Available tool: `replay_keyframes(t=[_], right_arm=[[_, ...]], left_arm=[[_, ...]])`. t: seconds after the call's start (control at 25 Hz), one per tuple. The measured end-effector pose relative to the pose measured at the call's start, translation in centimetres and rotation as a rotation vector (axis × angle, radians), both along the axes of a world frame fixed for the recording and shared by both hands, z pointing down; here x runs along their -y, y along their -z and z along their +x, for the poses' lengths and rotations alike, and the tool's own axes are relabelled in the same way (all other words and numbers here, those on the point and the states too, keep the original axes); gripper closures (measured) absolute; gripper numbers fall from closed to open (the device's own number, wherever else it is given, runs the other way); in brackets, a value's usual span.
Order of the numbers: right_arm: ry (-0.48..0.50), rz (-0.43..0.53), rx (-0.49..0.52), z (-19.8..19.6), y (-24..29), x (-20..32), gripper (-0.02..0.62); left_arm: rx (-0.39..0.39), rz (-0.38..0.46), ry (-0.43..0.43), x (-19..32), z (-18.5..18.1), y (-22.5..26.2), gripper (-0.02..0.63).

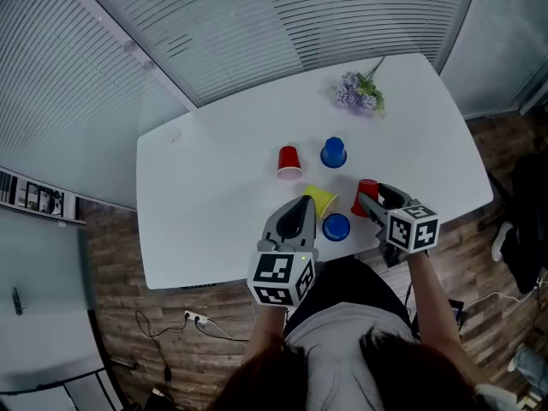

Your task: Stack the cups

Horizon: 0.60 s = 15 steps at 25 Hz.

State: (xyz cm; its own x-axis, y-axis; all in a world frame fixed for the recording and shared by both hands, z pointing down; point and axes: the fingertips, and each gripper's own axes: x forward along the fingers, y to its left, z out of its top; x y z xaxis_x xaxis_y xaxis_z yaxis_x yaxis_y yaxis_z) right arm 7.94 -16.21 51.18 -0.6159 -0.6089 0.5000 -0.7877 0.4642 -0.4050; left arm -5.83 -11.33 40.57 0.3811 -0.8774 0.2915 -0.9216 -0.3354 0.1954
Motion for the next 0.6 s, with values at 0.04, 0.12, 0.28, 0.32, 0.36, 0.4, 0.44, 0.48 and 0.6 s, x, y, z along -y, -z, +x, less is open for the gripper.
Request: replay_keyframes(t=[0.04,0.12,0.28,0.32,0.36,0.4,0.44,0.48,0.6], right_arm=[[0.003,0.022,-0.007,-0.2,0.1,-0.1,0.339],[0.009,0.065,-0.025,-0.4,0.1,-0.4,0.340],[0.022,0.157,-0.082,-0.6,0.2,-1.1,0.339],[0.023,0.179,-0.097,-0.5,0.2,-1.3,0.340],[0.025,0.199,-0.108,-0.5,0.2,-1.5,0.340],[0.027,0.215,-0.116,-0.4,0.2,-1.6,0.341],[0.031,0.230,-0.122,-0.5,0.2,-1.8,0.341],[0.036,0.245,-0.129,-0.5,0.1,-2.0,0.341],[0.054,0.294,-0.155,-0.8,-0.2,-2.6,0.341]], left_arm=[[0.000,0.000,0.003,-0.1,-0.1,-0.1,0.584],[0.002,0.000,0.009,-0.4,-0.4,-0.2,0.584],[0.006,0.001,0.015,-1.0,-0.7,-0.3,0.586],[0.007,0.001,0.017,-1.1,-0.8,-0.3,0.584],[0.007,0.000,0.019,-1.3,-0.9,-0.4,0.584],[0.007,-0.001,0.022,-1.4,-1.0,-0.4,0.584],[0.008,-0.002,0.025,-1.6,-1.1,-0.4,0.584],[0.009,-0.002,0.028,-1.7,-1.3,-0.5,0.584],[0.012,-0.004,0.035,-2.1,-1.6,-0.8,0.585]])
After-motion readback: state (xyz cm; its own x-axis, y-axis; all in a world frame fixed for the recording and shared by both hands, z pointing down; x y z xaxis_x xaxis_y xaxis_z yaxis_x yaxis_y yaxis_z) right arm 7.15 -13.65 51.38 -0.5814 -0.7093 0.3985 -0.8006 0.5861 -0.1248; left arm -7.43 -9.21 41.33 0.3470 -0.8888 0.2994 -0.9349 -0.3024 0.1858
